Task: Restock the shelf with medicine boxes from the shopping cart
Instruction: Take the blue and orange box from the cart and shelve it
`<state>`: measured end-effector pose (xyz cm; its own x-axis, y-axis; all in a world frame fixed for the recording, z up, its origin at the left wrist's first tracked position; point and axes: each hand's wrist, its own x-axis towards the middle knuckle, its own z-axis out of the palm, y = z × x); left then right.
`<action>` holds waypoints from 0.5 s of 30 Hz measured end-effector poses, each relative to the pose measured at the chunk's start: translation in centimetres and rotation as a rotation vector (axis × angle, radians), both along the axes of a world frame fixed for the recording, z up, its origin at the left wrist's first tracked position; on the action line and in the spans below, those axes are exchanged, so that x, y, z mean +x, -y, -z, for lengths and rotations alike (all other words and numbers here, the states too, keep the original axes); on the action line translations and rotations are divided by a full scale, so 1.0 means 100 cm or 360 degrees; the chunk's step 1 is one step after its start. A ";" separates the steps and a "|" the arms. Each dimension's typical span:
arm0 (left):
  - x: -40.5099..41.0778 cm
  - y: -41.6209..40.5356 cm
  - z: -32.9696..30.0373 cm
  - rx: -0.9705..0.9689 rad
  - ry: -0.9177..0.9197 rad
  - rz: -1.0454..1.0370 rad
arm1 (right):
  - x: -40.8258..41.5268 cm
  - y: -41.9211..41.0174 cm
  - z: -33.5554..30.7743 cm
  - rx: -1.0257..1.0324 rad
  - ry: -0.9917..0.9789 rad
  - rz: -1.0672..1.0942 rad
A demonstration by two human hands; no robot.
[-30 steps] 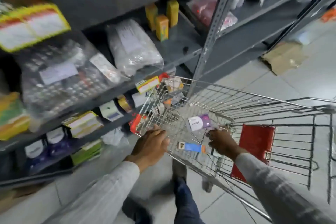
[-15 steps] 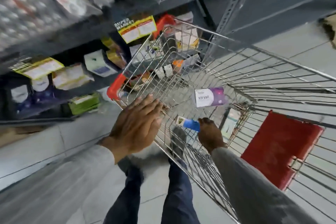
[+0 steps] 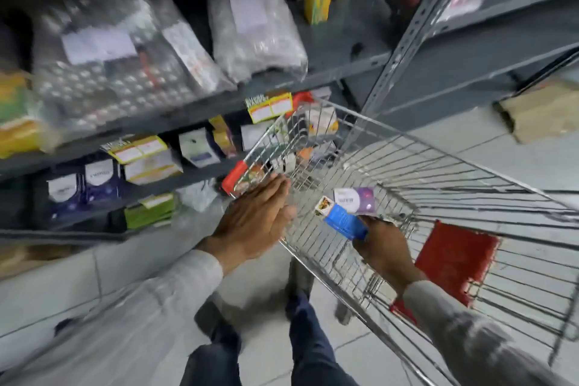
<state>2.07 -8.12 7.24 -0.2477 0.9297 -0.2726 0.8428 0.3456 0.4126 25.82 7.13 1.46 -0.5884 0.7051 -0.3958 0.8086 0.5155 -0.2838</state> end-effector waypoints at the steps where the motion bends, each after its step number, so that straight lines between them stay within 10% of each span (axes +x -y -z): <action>1: -0.006 0.001 -0.019 0.0086 -0.0019 -0.0029 | -0.005 -0.002 -0.031 0.0053 -0.0050 0.0023; 15: -0.178 0.143 -0.310 0.1348 -0.0850 -0.0528 | -0.179 0.049 -0.437 0.0655 -0.0831 -0.0703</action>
<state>-15.68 -22.42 38.20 -0.4208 0.6289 0.6537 0.9023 0.3645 0.2301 7.91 2.24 45.21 -0.8849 0.3931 0.2498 0.3202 0.9029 -0.2868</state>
